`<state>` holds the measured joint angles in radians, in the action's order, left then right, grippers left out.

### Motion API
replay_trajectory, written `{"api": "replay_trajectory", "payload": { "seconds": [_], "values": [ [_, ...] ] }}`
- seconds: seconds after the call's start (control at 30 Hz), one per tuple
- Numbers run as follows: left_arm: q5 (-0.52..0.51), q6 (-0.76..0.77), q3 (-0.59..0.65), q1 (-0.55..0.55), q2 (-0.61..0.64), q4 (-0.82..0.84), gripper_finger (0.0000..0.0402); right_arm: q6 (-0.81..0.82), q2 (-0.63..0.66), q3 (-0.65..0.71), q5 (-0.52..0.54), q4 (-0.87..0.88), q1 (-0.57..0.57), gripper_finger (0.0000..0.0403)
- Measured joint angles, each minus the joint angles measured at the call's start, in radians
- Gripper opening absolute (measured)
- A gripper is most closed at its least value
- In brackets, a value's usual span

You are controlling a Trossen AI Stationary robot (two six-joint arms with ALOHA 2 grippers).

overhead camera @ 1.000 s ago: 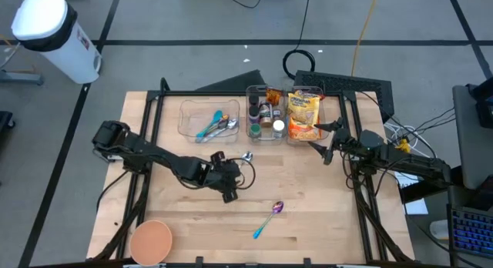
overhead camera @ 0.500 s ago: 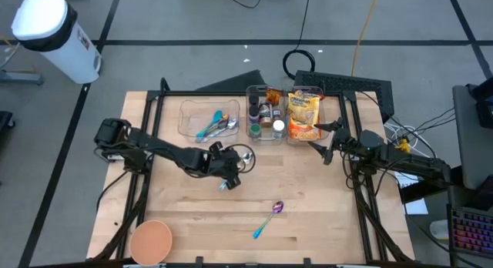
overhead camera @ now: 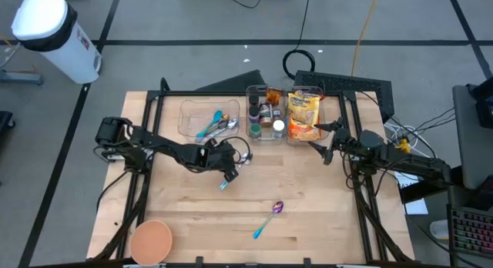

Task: Pick & Place Food Item
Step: Put the blue and white spoon into the left transparent bin

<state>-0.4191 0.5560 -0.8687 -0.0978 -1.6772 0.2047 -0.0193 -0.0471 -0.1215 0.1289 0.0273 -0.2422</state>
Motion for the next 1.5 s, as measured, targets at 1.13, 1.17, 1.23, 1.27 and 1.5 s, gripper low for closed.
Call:
{"api": "replay_trajectory", "payload": {
  "seconds": [1.13, 1.17, 1.23, 1.27, 1.5],
  "values": [
    [-0.034, -0.021, 0.025, -0.084, -0.161, -0.286, 0.0234, 0.000, 0.000, 0.000, 0.000, 0.000, 0.000, 0.0348],
    [-0.030, -0.022, 0.025, -0.083, -0.166, -0.286, 0.0234, 0.000, 0.000, 0.000, 0.000, 0.000, 0.000, 0.0348],
    [-0.028, -0.021, 0.024, -0.081, -0.172, -0.286, 0.0234, 0.000, 0.000, 0.000, 0.000, 0.000, 0.000, 0.0348],
    [-0.029, -0.022, 0.024, -0.081, -0.177, -0.289, 0.0234, 0.000, 0.000, 0.000, 0.000, 0.000, 0.000, 0.0348],
    [-0.006, -0.019, 0.023, -0.081, -0.180, -0.287, 0.0161, 0.000, 0.000, 0.000, 0.000, 0.000, 0.000, 0.0348]
  ]
}}
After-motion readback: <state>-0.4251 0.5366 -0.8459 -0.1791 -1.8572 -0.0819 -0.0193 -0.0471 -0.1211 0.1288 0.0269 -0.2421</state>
